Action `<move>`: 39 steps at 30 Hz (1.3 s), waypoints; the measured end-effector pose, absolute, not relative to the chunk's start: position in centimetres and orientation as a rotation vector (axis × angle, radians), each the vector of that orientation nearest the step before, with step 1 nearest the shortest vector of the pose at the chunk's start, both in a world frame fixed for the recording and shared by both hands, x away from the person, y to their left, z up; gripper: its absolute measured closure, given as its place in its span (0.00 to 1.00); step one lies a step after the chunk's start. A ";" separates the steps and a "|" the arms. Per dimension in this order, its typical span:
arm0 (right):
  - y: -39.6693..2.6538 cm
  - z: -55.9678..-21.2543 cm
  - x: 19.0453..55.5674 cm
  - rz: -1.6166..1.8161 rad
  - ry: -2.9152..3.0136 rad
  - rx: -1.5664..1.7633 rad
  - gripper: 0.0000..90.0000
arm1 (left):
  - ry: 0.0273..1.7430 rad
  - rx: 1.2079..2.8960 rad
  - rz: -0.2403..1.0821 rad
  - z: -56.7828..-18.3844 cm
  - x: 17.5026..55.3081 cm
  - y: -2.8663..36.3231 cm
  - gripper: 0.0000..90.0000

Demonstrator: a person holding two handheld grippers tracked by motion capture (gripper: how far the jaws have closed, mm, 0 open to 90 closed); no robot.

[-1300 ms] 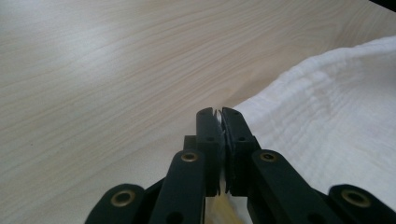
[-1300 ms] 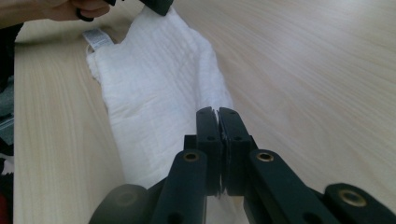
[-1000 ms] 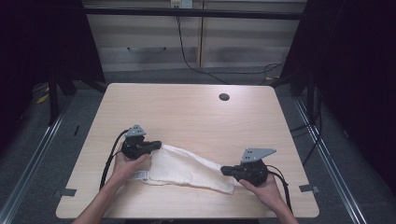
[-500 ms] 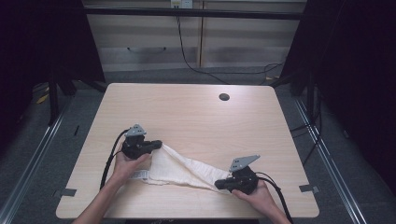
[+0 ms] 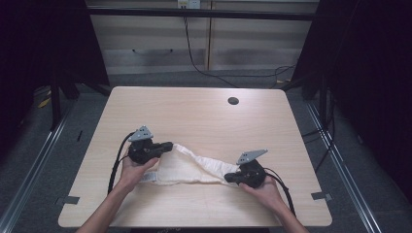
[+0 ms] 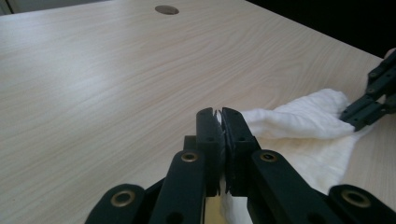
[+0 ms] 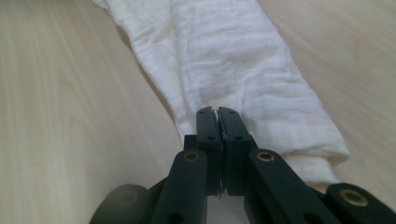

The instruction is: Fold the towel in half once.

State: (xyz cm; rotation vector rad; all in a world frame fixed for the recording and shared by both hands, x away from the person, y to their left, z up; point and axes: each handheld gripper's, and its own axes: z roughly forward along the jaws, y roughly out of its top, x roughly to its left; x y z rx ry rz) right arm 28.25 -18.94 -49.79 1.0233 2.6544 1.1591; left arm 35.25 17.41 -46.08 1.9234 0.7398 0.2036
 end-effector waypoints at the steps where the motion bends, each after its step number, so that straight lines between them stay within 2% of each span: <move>1: -18.9 -49.8 28.6 1.156 2.645 1.040 0.98 | 0.730 1.920 0.199 -46.0 35.1 17.3 0.96; 6: -19.0 -49.8 30.1 1.140 2.618 1.077 0.98 | 0.685 1.916 0.216 -45.0 34.4 17.3 0.96; 12: -19.0 -49.8 30.1 1.129 2.609 1.090 0.98 | 0.604 1.984 0.229 -44.5 32.3 17.6 0.96; 23: -18.9 -49.9 29.9 1.127 2.579 1.081 0.98 | 0.490 2.129 0.194 -46.4 28.3 17.2 0.96; 36: -19.1 -49.8 29.7 1.100 2.564 1.073 0.98 | 0.517 2.264 0.207 -49.5 28.1 18.4 0.96; 39: -19.9 -49.7 29.4 1.075 2.547 1.078 0.98 | 0.551 2.247 0.181 -49.8 28.4 18.8 0.96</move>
